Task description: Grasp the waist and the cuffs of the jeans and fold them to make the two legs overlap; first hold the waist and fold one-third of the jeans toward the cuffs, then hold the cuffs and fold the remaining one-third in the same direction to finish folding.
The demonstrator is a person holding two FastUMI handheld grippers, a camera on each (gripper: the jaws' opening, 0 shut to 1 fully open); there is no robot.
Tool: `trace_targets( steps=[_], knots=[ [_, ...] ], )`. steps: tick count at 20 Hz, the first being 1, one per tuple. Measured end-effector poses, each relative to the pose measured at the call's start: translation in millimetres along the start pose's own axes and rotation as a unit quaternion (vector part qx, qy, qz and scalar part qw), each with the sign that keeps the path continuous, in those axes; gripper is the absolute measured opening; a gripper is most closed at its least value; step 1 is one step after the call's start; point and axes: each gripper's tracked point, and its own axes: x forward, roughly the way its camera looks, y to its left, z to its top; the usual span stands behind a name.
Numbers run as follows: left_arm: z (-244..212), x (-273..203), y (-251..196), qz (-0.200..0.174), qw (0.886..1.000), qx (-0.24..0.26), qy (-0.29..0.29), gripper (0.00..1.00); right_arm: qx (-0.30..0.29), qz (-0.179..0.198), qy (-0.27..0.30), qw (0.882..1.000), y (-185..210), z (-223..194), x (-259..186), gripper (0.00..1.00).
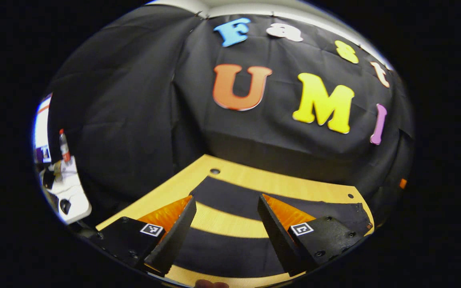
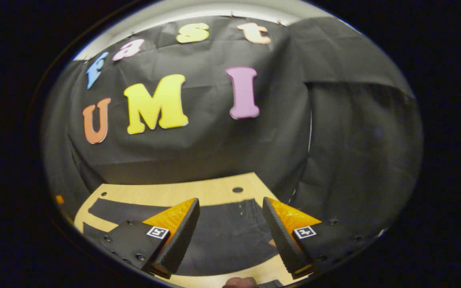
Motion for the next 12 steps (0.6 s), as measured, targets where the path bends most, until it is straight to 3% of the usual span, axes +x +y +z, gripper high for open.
trace_targets(
  steps=[2, 3, 6, 10, 12],
  knots=[
    [-51.9, -4.5, 33.4, 0.02, 0.993, -0.087, 0.074, 0.99, 0.106, -0.009, 0.071, 0.992, -30.4, -30.2, 3.1, 0.96],
    [-75.5, -8.6, 44.3, 0.03, 0.983, -0.143, 0.107, 0.99, 0.149, -0.015, 0.094, 0.984, -52.7, -49.2, 5.9, 0.94],
    [-121.2, -21.8, 73.1, 0.054, 0.939, -0.295, 0.167, 0.99, 0.235, -0.038, 0.163, 0.958, -100.8, -104.9, 5.4, 0.98],
    [-162.3, -25.4, 109.6, 0.076, 0.886, -0.413, 0.196, 0.99, 0.341, -0.045, 0.215, 0.914, -113.2, -149.9, 11.6, 0.98],
    [-166.9, -19.8, 114.0, 0.083, 0.868, -0.448, 0.196, 0.99, 0.381, -0.038, 0.228, 0.895, -120.3, -162.2, 16.4, 0.98]
  ],
)
